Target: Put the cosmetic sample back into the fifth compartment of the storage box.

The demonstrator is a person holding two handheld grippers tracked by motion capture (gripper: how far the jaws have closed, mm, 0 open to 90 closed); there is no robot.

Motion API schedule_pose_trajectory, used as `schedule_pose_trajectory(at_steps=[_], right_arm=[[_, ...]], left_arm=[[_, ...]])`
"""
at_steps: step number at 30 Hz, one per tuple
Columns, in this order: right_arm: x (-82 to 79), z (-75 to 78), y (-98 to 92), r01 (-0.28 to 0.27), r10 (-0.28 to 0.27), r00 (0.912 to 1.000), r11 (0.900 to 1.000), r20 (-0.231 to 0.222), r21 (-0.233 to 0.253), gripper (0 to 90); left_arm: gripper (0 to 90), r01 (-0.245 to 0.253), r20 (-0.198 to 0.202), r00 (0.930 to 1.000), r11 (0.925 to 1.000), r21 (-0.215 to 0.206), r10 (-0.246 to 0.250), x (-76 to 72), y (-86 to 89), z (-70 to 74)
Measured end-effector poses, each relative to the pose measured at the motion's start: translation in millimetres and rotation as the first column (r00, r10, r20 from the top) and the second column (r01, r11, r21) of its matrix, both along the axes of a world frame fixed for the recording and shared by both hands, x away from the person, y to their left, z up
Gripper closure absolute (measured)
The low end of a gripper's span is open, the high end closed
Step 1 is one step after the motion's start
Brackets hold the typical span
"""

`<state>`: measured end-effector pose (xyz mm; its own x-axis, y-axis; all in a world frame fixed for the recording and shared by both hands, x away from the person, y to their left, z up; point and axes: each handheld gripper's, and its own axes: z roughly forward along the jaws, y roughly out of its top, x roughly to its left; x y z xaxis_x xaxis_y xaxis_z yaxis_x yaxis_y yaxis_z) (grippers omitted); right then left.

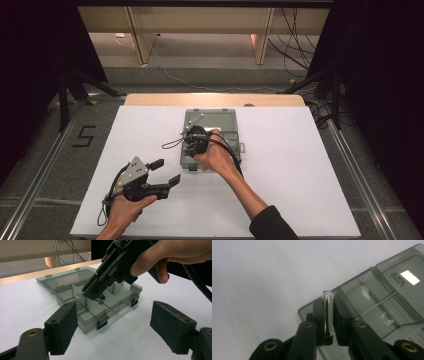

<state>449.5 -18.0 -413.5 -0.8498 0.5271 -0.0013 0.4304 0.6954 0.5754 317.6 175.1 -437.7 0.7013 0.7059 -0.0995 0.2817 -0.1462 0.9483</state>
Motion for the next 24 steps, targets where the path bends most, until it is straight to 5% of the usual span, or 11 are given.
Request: schedule_pose_trajectory(at_steps=[24], right_arm=[[7.3,-16.5,7.2,0.056,-0.056,0.9975,0.998,-0.042,-0.010,80.6]], left_arm=[[21.2,-0.021,-0.025,0.9995,0.9998,-0.003,0.021,-1.7,-0.5,-0.8]])
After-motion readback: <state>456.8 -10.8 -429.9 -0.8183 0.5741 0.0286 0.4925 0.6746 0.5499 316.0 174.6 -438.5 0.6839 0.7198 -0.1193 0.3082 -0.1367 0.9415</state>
